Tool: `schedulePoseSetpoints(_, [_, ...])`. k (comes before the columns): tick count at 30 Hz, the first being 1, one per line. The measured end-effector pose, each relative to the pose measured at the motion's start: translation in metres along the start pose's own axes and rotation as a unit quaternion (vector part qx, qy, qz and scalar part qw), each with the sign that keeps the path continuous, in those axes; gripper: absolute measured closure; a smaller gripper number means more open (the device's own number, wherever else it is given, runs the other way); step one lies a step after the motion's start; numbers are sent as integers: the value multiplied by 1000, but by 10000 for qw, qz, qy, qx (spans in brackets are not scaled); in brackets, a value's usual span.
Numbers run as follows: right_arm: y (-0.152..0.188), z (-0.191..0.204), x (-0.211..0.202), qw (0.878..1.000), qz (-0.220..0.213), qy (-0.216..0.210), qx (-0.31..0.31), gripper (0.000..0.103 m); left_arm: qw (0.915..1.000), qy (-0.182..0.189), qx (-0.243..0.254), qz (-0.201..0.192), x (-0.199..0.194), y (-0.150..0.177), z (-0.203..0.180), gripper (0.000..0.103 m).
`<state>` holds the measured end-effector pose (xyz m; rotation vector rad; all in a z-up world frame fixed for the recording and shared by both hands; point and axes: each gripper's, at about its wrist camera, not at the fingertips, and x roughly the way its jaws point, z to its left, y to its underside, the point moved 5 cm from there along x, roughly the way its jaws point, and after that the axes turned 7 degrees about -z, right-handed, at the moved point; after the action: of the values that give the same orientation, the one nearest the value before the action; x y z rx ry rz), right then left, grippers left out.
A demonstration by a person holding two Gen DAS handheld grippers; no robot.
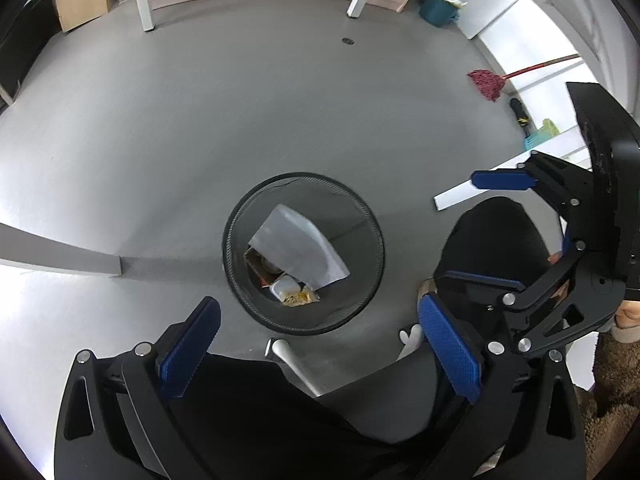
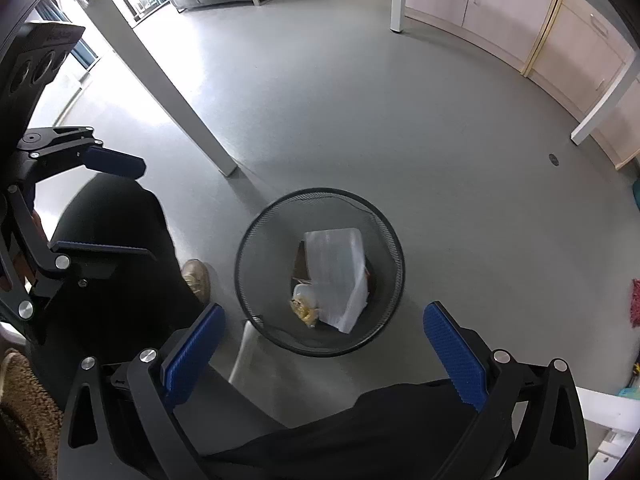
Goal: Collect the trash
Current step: 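Open both tools, dropping the foam block and snack bag into the wastebasket, then raise both tools back toward the blue packet and bread bag on the table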
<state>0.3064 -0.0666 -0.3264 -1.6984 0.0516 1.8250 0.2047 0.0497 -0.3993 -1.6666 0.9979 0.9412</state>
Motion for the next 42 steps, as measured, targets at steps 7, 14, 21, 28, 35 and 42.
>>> schedulePoseSetpoints(7, [-6, 5, -24, 9998, -163, 116, 0, 3, 9994, 145, 82, -317, -24, -3, -15, 5])
schedulePoseSetpoints(14, [-4, 20, -45, 9989, -350, 270, -140, 3, 9977, 182, 232, -607, -51, -1, -32, 5])
schedulePoseSetpoints(21, [-4, 27, -87, 9969, -700, 338, -160, 3, 9931, 245, 372, -1082, -92, -2, -47, 5])
schedulePoseSetpoints(28, [-1, 28, -136, 9940, -1058, 279, -89, 3, 9852, 324, 586, -1577, -139, -7, -65, 5])
schedulePoseSetpoints(35, [0, 26, -190, 9909, -1321, 273, -13, 3, 9770, 484, 826, -1907, -179, -19, -86, 4])
schedulePoseSetpoints(42, [-5, 15, -247, 9857, -1614, 466, 97, 3, 9679, 589, 1092, -2185, -213, -38, -106, 4])
